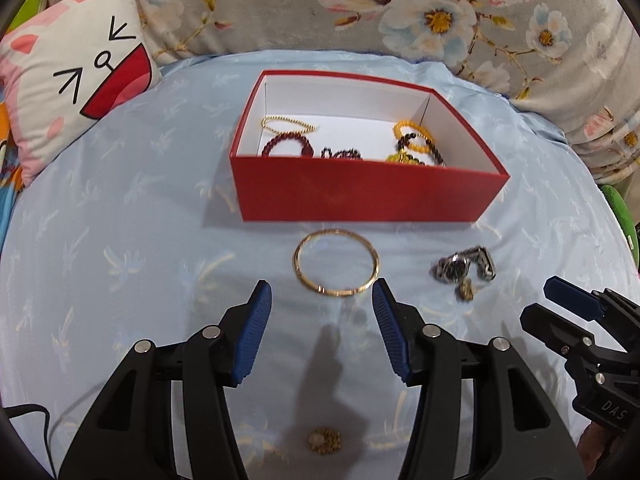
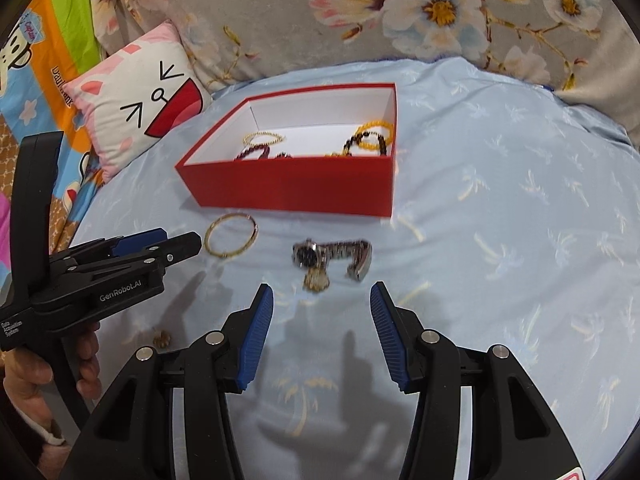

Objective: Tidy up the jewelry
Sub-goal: 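Withdraw both open tools from the box toward the bangle and watch, then grasp the gold bangle with the left tool while the right tool grasps the silver watch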

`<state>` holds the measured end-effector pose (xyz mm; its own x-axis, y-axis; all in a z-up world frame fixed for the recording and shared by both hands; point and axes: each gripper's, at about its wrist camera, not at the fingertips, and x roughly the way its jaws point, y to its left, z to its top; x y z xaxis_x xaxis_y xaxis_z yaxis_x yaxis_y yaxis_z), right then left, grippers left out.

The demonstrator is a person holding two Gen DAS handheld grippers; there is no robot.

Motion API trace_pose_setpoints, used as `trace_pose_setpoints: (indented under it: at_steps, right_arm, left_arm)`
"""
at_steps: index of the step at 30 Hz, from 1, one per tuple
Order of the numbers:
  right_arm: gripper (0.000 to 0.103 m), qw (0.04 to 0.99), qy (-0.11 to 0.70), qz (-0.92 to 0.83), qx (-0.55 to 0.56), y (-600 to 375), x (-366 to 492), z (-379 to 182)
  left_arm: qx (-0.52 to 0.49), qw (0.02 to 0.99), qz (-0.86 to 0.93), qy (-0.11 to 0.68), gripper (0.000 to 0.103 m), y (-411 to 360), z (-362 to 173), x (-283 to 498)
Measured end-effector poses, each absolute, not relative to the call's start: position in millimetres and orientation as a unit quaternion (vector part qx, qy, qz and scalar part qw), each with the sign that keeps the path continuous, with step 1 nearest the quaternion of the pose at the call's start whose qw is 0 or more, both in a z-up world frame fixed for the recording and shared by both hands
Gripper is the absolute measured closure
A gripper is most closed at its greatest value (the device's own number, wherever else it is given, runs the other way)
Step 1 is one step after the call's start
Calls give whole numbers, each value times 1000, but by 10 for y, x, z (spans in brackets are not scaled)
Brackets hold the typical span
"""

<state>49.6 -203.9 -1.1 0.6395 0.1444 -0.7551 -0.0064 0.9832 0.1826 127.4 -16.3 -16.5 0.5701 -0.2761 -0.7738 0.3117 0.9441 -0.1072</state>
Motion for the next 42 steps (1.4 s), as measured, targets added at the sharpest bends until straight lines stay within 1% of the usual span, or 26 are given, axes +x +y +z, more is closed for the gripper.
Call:
trace_pose_setpoints:
  at_steps: [7, 9, 10, 11, 21, 22, 23, 25, 26, 34, 37, 38, 42]
  right_arm:
    - [55, 895, 435, 46, 83, -1987, 427, -132]
    - [55, 895, 436, 48, 82, -1972, 419, -145]
    - [55, 895, 436, 48, 83, -1969, 423, -145]
    - [55, 895, 436, 49, 83, -1967, 428, -145]
    - [55, 897, 431, 47, 88, -2024, 516, -120]
    - [55, 896, 432, 47, 89, -2030, 530, -126]
    - [55, 896, 432, 47, 90, -2038, 542, -131]
    - [55, 896, 433, 47, 91, -2047, 566, -142]
    - [55, 896, 433, 47, 91, -2051, 578, -145]
    - [55, 895, 435, 46, 90, -2081, 687, -189]
    - [55, 895, 434, 48, 91, -2084, 739, -201]
    - [55, 895, 434, 49, 91, -2082, 763, -205]
    - [64, 896, 433, 57, 82, -2035, 858, -205]
  left_arm:
    - [13, 879, -169, 447, 53, -137, -258, 1139]
    - [10, 877, -169, 450, 52, -137, -281, 1133]
    - [9, 876, -168, 451, 49, -138, -288, 1136]
    - [7, 876, -167, 452, 48, -140, -293, 1147]
    - [-29, 871, -158, 465, 47, -141, -333, 1477]
    - [-24, 871, -158, 465, 44, -171, -340, 1498]
    - [-21, 871, -157, 464, 37, -201, -345, 1513]
    - [-12, 872, -160, 462, 29, -261, -364, 1539]
    - [-6, 873, -158, 462, 29, -297, -381, 1556]
    - [37, 878, -145, 455, 29, -491, -461, 1679]
    - [53, 883, -138, 446, 42, -496, -464, 1663]
    - [56, 884, -139, 443, 44, -494, -463, 1660]
    - [53, 883, -146, 442, 44, -470, -459, 1658]
